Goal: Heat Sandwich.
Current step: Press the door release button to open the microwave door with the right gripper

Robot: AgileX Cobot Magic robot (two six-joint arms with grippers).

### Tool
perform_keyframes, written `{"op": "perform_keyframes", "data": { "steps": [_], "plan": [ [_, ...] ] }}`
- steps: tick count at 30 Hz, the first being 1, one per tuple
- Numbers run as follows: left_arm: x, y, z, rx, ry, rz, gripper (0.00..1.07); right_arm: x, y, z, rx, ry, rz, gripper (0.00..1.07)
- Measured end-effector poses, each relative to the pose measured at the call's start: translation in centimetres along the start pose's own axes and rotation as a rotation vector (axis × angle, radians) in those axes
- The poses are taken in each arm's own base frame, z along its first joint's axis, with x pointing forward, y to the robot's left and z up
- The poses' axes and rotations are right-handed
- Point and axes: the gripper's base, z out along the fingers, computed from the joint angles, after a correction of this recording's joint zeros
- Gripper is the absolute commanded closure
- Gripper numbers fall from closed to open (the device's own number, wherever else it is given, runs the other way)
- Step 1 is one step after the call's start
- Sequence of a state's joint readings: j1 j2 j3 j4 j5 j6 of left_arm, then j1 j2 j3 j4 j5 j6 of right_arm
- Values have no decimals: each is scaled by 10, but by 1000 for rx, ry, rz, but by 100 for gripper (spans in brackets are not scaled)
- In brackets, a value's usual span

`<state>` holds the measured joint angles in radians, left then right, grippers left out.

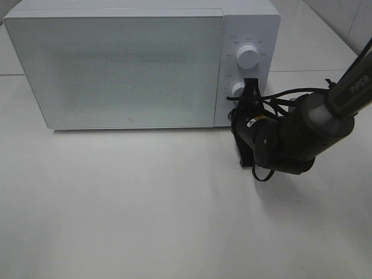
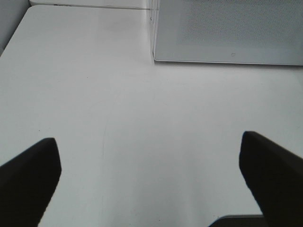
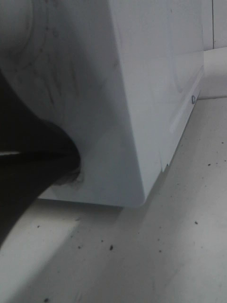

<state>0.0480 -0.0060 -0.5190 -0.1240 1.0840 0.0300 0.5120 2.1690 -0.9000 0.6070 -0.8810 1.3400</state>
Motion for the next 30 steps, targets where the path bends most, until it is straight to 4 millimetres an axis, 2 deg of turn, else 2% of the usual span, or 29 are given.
{"op": "perform_keyframes", "data": {
  "steps": [30],
  "plan": [
    [0,0,0,0,0,0,9,5,-3,4,33,-9,4,107]
  ]
}}
